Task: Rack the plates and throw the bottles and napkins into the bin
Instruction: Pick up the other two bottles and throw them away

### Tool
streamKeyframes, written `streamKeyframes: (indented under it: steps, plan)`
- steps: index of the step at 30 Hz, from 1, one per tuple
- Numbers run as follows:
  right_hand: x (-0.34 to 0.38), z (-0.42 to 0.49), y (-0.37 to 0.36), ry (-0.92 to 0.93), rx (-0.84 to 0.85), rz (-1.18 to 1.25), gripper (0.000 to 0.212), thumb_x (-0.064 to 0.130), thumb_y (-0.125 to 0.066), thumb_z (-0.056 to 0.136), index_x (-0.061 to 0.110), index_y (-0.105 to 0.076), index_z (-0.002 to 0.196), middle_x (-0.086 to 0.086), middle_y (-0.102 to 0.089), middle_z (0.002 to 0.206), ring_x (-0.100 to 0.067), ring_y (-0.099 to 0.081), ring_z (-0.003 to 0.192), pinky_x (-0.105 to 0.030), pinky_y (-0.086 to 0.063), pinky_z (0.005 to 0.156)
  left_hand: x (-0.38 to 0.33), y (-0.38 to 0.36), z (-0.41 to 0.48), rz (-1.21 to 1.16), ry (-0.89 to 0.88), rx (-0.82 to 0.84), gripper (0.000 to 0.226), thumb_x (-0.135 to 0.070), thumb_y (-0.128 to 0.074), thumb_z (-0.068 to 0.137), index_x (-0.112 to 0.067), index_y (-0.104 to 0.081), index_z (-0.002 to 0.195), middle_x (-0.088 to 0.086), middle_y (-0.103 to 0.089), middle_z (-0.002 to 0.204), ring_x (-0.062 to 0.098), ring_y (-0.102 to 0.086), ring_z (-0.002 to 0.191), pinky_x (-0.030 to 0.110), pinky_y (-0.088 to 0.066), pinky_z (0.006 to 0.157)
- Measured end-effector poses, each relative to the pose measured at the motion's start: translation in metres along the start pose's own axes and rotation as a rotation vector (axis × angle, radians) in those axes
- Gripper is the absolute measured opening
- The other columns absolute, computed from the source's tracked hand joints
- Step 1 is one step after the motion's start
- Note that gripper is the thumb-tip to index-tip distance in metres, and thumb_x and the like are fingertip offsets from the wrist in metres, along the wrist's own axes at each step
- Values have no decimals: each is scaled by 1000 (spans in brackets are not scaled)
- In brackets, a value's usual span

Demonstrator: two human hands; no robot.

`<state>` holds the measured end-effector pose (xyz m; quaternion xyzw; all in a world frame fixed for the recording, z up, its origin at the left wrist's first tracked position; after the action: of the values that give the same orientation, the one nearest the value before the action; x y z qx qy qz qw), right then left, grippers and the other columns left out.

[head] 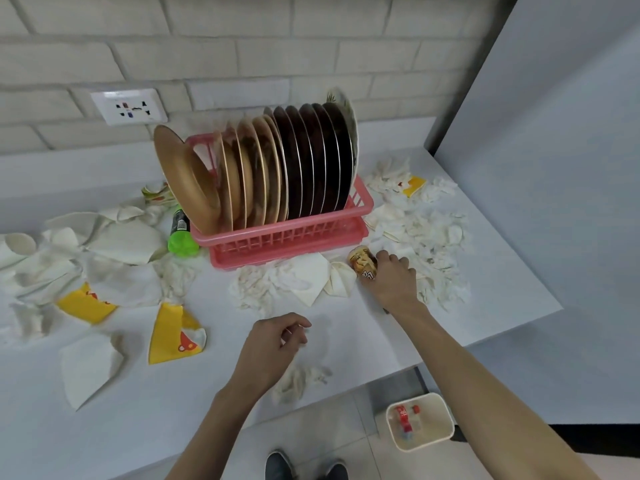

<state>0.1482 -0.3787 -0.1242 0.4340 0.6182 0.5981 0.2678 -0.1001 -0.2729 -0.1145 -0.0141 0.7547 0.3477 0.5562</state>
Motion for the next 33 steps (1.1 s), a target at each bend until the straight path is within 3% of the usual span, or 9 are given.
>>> streamKeyframes:
  steps: [8,12,15,17,19,21,25,29,33]
  plan:
    - [-3,-23,39,54,-7,403,51,53,-66,84,17,-57,118,-5,-67,97,-25,-61,94,-41,-52,78,-18,-3,11,-97,-6,-86,34,2,-54,94,-27,-71,98,-11,-72,77,9,-68,69,16,-51,65]
    - [6,-49,52,103,282,702,35,45,-76,79,18,-67,100,-2,-69,81,-15,-67,74,-27,-51,65,-28,-3,11,43,-120,-179,48,-1,-61,89,-38,-60,120,-22,-66,105,4,-64,92,14,-49,68]
    - [20,-63,48,185,518,801,32,44,-77,78,18,-73,98,-6,-73,84,-19,-71,79,-36,-55,78,-36,-1,1,247,-246,-165,64,-12,-65,86,-43,-43,137,-24,-47,137,-5,-44,125,7,-42,88]
    - [35,-70,46,234,646,850,35,43,-76,80,19,-69,106,-6,-74,89,-13,-72,78,-26,-55,68,-38,1,-8,329,-289,-152,69,-13,-68,81,-37,-42,141,-19,-40,144,-1,-36,133,7,-35,99]
    - [52,-77,45,272,745,881,35,39,-74,83,17,-65,108,-6,-74,90,-3,-70,70,-12,-45,55,-34,5,-20,380,-300,-153,71,-13,-72,76,-30,-47,140,-14,-42,145,6,-38,134,18,-36,107]
    - [69,-82,39,305,816,867,37,43,-74,81,16,-62,103,-5,-74,90,-3,-70,70,-12,-44,56,-25,13,-32,382,-259,-172,74,-17,-75,73,-30,-46,140,-15,-43,145,6,-38,135,26,-38,108]
    - [105,-90,22,401,873,726,56,71,-67,68,21,-60,93,-1,-70,100,-11,-69,85,-25,-50,70,-9,31,-58,355,-143,-253,77,-30,-75,75,-42,-37,141,-23,-48,137,-4,-38,130,19,-34,106]
    - [140,-99,15,473,946,672,43,65,-61,82,24,-60,91,0,-69,98,-11,-67,80,-26,-47,70,10,55,-76,345,-107,-330,80,-28,-78,73,-45,-37,140,-30,-49,132,-7,-42,125,12,-31,103]
    - [184,-96,11,467,982,728,37,54,-56,93,19,-62,80,2,-66,77,-14,-62,63,-30,-42,60,39,94,-79,360,-163,-418,65,-27,-80,72,-34,-53,131,-26,-53,132,-5,-45,125,17,-37,102]
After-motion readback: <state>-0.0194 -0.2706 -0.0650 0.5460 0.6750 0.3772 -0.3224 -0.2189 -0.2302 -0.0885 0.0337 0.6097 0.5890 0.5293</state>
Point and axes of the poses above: each hand's wrist, its own z-axis towards the middle knuckle, its own y-axis out of the back of the hand, x = y × z, the point moved 1 cm from there along z, towards the middle knuckle
